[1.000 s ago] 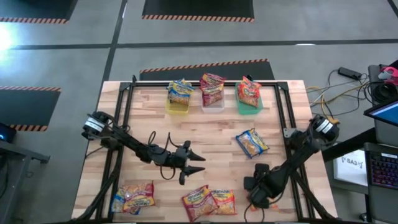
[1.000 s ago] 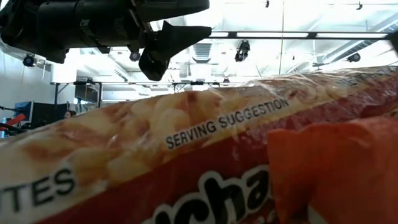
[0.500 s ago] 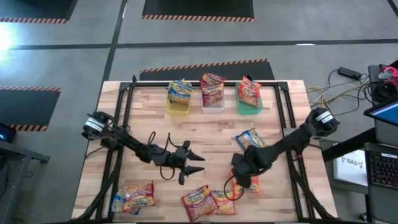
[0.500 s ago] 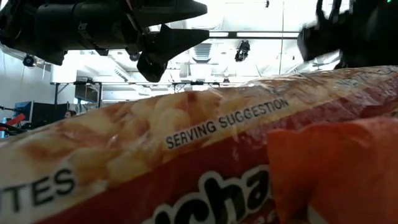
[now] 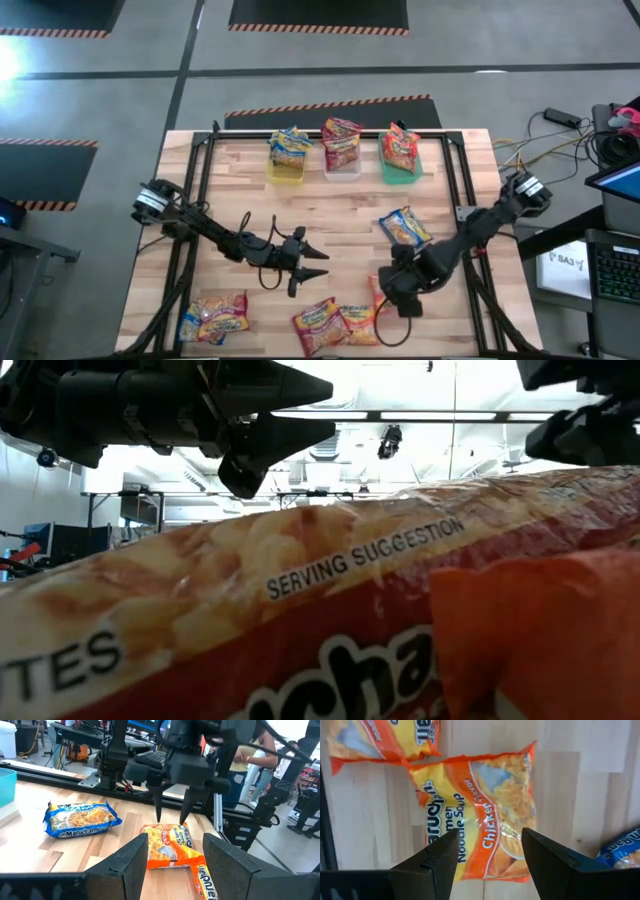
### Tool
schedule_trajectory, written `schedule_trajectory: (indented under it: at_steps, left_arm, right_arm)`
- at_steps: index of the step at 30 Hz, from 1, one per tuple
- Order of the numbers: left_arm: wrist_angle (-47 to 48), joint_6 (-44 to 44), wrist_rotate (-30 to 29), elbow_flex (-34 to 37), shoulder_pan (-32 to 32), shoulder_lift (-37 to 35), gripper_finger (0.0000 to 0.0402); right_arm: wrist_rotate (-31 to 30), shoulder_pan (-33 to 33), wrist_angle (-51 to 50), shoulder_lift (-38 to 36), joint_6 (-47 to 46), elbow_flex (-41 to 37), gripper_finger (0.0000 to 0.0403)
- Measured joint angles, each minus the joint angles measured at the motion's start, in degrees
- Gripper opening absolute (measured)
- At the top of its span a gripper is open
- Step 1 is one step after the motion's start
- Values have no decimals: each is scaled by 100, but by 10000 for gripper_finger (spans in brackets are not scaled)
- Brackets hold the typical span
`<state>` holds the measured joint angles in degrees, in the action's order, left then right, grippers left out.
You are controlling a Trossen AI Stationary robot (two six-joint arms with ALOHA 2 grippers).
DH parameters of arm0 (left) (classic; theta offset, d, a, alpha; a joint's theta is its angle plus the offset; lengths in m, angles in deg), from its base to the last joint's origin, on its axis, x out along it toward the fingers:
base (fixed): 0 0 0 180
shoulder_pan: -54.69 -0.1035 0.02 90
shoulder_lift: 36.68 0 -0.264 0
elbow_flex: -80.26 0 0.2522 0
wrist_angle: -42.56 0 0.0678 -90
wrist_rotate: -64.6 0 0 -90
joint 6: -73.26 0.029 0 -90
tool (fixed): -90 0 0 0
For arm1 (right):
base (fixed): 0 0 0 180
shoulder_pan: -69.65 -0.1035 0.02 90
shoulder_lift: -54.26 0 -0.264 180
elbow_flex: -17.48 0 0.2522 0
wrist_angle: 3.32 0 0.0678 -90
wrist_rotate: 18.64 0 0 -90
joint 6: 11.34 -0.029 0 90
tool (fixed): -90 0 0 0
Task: Sort Maruchan noodles
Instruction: Put the right orange noodle pack into the green bin
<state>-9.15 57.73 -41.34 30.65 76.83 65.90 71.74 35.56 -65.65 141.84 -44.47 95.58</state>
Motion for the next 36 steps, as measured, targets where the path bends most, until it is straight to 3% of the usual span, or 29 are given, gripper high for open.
schedule_trajectory:
  at_steps: [23, 36]
  left_arm:
    - [44, -22, -1, 0, 8, -2, 174]
    - [146, -22, -2, 0, 6, -2, 174]
  right_arm:
    - [416, -6, 611, 902, 386, -4, 203]
    - [109, 783, 823, 945, -385, -2, 203]
